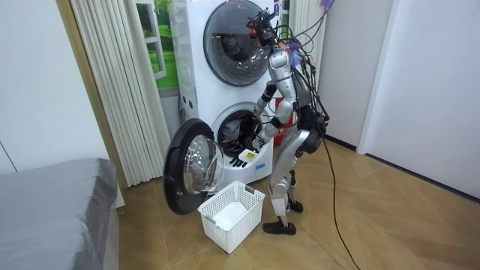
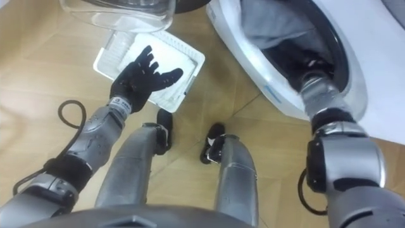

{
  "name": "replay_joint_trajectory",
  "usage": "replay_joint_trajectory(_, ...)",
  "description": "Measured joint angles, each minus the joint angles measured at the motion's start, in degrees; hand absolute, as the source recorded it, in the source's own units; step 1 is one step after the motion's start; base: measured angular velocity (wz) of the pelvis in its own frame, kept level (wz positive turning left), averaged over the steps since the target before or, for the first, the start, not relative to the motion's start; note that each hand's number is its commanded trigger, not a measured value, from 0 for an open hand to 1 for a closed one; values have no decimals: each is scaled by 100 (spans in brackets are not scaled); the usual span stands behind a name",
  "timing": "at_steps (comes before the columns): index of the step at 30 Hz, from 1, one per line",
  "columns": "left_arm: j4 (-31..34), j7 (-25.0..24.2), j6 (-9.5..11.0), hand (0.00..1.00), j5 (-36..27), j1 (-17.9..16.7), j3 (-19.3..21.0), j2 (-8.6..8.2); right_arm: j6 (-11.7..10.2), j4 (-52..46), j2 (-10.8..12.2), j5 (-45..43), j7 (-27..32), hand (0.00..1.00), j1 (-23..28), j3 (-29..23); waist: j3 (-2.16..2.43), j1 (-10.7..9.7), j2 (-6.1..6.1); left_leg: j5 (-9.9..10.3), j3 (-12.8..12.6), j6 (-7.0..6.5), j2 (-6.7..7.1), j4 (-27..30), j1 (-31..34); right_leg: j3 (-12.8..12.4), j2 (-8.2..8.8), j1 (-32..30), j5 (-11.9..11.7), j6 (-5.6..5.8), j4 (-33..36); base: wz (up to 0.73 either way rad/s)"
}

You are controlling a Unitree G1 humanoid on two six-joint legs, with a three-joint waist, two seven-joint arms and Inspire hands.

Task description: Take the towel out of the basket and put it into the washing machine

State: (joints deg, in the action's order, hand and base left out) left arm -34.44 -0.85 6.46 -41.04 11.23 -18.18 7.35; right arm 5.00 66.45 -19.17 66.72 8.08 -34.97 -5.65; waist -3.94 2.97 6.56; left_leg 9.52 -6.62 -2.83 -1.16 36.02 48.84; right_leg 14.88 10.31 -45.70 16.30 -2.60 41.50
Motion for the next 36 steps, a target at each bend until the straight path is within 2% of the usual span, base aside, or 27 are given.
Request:
replay_joint_trajectory(4,222,143,7,0,3,-130,1,-19,11,-31,1,538,573,0,-161,-87,-1,-97,12,-38,-198,-64,1,13,7,-16,77,-14,17,37,45,7)
replay_joint_trajectory(9,309,310,15,0,64,-134,15,-15,9,14,0,1553,1239,0,-272,-526,0,-219,95,-95,-208,-164,92,14,74,18,126,-19,24,138,57,16)
replay_joint_trajectory(13,309,389,24,0,67,-126,26,30,-11,26,-1,1746,1546,0,-279,-619,0,-297,123,-115,-246,-254,99,14,144,31,125,-24,14,196,29,16)
replay_joint_trajectory(15,308,434,35,0,64,-107,18,28,-145,48,-2,1940,1769,0,-274,-753,1,-330,123,-101,-249,-343,98,11,168,81,125,-5,18,231,30,19)
replay_joint_trajectory(19,308,435,56,0,73,-92,6,29,-254,116,-1,2109,1965,0,-273,-758,2,-330,122,-102,-262,-382,99,4,150,93,124,47,0,265,-12,6)
replay_joint_trajectory(23,312,475,64,0,408,-79,-9,35,-296,254,0,2121,2164,0,-213,-804,8,-297,110,-106,-261,-407,92,-44,23,49,58,230,-26,304,-126,6)
replay_joint_trajectory(28,291,549,67,0,716,-156,5,88,-485,397,0,2203,2393,0,-96,-1031,64,-97,-52,-108,-265,-413,64,-262,-331,15,-58,623,-148,357,-490,-4)
replay_joint_trajectory(31,-83,559,91,0,1043,-115,3,138,-569,409,6,2214,2385,0,92,-1014,85,20,-186,-110,-347,-418,74,-495,-725,2,-67,971,-212,383,-719,-8)
replay_joint_trajectory(32,-298,578,92,0,1097,-120,18,141,-666,349,46,2214,2393,0,222,-1013,105,69,-225,-128,-408,-427,89,-662,-928,-27,-63,1129,-234,393,-837,-10)
replay_joint_trajectory(33,-571,611,94,0,1238,-145,45,132,-763,279,106,2141,2395,0,362,-1009,130,83,-317,-149,-410,-418,94,-816,-1139,-6,-98,1356,-292,405,-1044,-8)
replay_joint_trajectory(34,-690,635,92,0,1340,-178,55,133,-823,241,153,2050,2397,0,458,-986,153,87,-355,-158,-410,-409,94,-893,-1234,-4,-122,1469,-323,411,-1150,-8)
replay_joint_trajectory(36,-1017,648,91,0,1622,-416,262,145,-1108,117,391,1846,2325,0,978,-745,182,92,-403,-183,-438,-371,101,-1205,-1683,-28,-205,1887,-407,437,-1541,-10)
